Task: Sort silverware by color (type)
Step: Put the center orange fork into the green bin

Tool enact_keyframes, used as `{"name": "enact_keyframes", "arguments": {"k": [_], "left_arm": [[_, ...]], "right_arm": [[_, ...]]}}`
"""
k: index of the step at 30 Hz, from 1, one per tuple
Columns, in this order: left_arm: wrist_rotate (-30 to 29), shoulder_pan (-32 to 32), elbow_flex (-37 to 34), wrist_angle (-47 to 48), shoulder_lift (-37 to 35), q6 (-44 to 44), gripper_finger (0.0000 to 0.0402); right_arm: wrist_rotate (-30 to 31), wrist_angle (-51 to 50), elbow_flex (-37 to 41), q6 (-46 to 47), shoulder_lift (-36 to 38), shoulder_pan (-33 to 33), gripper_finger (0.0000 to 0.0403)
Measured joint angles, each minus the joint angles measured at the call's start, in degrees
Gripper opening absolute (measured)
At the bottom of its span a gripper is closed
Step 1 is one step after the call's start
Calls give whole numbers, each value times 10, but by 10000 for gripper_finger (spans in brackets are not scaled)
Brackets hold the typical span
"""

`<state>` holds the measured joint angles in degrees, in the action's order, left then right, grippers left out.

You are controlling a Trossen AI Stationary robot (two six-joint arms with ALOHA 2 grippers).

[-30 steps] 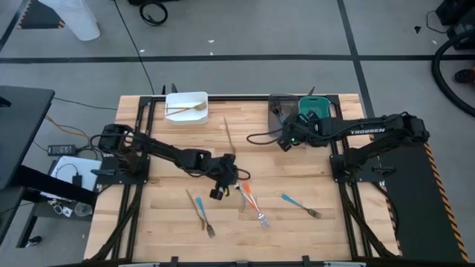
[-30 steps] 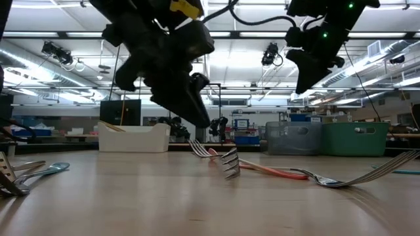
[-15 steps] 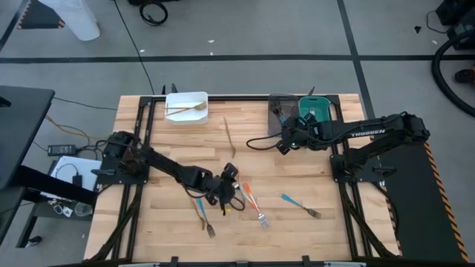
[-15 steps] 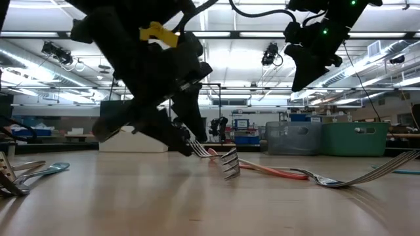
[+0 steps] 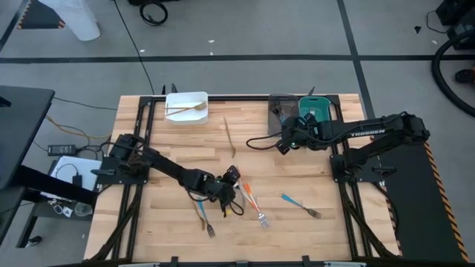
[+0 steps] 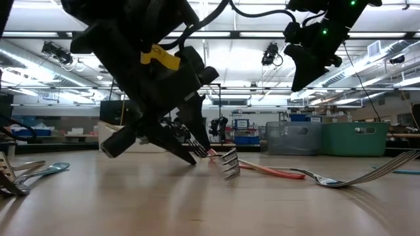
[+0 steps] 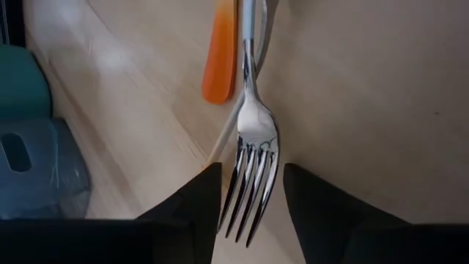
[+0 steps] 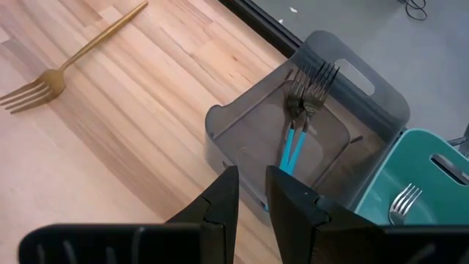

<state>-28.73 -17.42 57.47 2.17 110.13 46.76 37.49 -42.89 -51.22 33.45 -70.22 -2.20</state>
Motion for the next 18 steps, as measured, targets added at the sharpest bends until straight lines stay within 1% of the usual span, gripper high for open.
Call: {"name": "enact_keyframes", "arguments": {"k": [7,18], "left_arm": [[13,15,-1,1,1,-1,103],[18,15,-1,16,1,-10,23]], "right_arm": [[-8,1,0,0,0,0,81],[-14,5,0,-1,0,3,81]]}}
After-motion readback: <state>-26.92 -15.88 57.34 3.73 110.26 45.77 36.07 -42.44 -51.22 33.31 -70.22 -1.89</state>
